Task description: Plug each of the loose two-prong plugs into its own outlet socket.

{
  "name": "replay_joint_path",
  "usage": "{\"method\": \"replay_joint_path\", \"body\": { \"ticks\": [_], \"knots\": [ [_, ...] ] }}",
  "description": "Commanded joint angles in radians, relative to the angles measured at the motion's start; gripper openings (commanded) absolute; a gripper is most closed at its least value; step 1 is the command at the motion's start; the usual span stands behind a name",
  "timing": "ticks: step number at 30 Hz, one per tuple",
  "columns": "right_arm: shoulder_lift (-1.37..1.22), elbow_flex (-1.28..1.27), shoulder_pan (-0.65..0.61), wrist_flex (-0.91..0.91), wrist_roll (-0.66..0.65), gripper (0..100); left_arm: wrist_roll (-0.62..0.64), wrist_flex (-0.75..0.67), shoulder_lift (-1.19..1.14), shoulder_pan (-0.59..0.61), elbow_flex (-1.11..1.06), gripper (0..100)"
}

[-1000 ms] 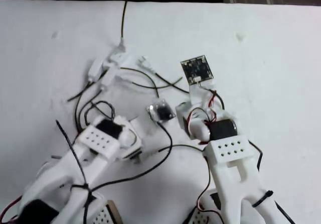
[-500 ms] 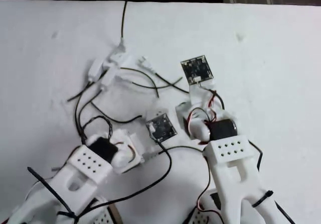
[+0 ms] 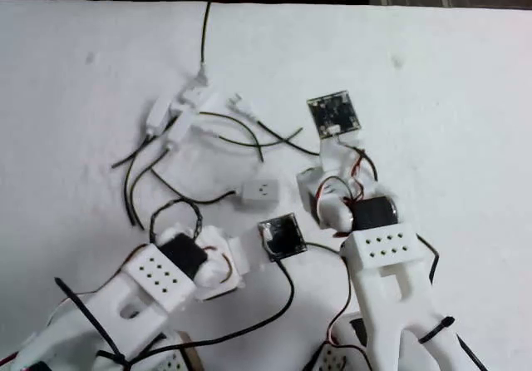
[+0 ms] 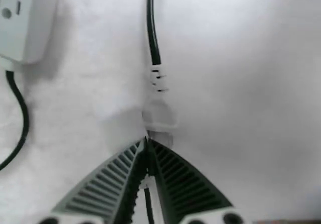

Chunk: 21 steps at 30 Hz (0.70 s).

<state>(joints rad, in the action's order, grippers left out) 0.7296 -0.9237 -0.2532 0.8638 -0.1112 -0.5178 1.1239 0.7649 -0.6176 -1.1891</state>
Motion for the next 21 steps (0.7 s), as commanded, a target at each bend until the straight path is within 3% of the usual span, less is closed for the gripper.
{"method": "replay_joint_path", "body": {
  "ticks": [1, 8, 14, 19, 21],
  "knots": [
    [0.012, 0.040, 0.047, -0.012, -0.011, 2.2, -0.041, 0.040, 0.015, -0.016, 0.029, 2],
    [0.012, 0.041, 0.059, -0.016, -0.011, 2.2, -0.100, 0.183, 0.073, -0.024, 0.161, 2],
    [0.012, 0.054, 0.091, -0.015, -0.011, 2.2, -0.106, 0.224, 0.246, 0.127, 0.244, 4],
    [0.012, 0.058, 0.096, -0.013, -0.011, 2.2, -0.107, 0.215, 0.271, 0.297, 0.209, 25],
    [0.012, 0.057, 0.093, -0.013, -0.011, 2.2, -0.107, 0.195, 0.246, 0.340, 0.187, 26]
  ]
}}
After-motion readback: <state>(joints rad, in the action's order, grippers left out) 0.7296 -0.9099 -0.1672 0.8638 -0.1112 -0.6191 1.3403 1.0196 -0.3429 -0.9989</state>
